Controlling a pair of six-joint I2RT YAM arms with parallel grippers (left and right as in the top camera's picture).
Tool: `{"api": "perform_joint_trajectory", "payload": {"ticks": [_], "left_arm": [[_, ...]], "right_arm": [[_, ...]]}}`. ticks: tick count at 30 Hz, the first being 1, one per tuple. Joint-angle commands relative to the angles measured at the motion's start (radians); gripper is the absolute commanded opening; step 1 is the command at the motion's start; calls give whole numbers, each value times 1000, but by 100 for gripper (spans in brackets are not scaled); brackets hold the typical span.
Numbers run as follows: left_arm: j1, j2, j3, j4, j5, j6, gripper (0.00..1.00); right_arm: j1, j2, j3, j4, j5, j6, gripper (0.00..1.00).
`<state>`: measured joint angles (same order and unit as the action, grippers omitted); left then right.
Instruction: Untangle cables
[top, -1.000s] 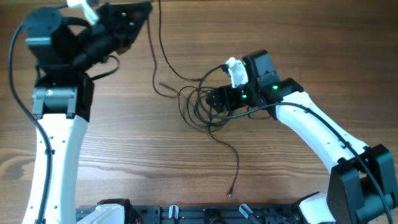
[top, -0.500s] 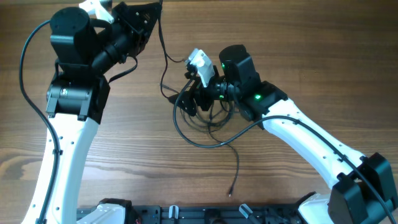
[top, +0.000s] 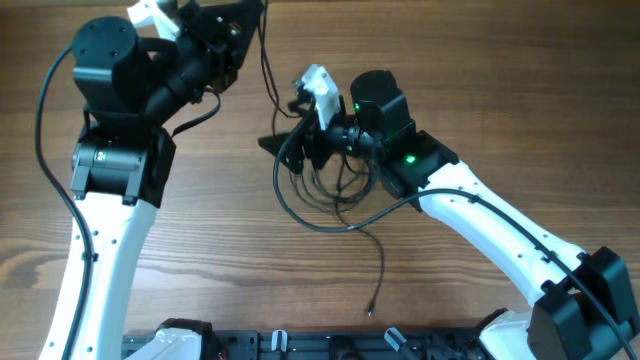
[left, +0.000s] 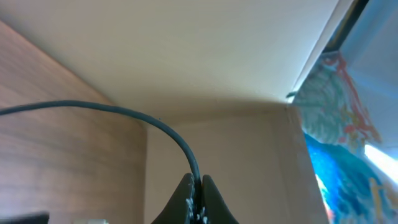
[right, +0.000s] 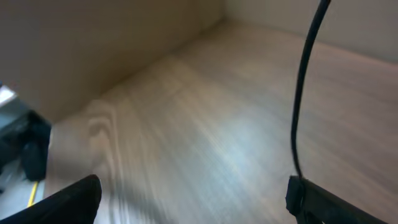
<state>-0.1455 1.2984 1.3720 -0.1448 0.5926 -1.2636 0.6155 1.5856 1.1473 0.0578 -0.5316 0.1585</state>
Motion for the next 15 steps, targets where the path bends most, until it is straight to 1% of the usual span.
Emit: {"api": "perform_joint_trajectory", "payload": {"ticks": [1, 4, 7, 10, 11, 13, 15], "left_arm": [[-28, -37, 24, 10, 78, -80, 4], [-33, -63, 24, 13, 108, -81, 4], [-33, -104, 24, 14, 117, -84, 4], [-33, -142, 24, 13, 122, -84, 4], [-33, -149, 24, 13, 126, -84, 4], [-34, -168, 24, 13, 143, -84, 4], [-34, -173, 24, 13, 148, -84, 4]], "right_arm": [[2, -24, 17, 36, 138, 73, 97], [1, -24, 17, 40, 305, 111, 98], [1, -23, 17, 58, 432, 110, 100], [1, -23, 17, 103, 453, 110, 99], [2, -23, 17, 124, 452, 111, 98], [2, -23, 17, 164, 416, 112, 86], [2, -23, 17, 182, 366, 117, 65]]}}
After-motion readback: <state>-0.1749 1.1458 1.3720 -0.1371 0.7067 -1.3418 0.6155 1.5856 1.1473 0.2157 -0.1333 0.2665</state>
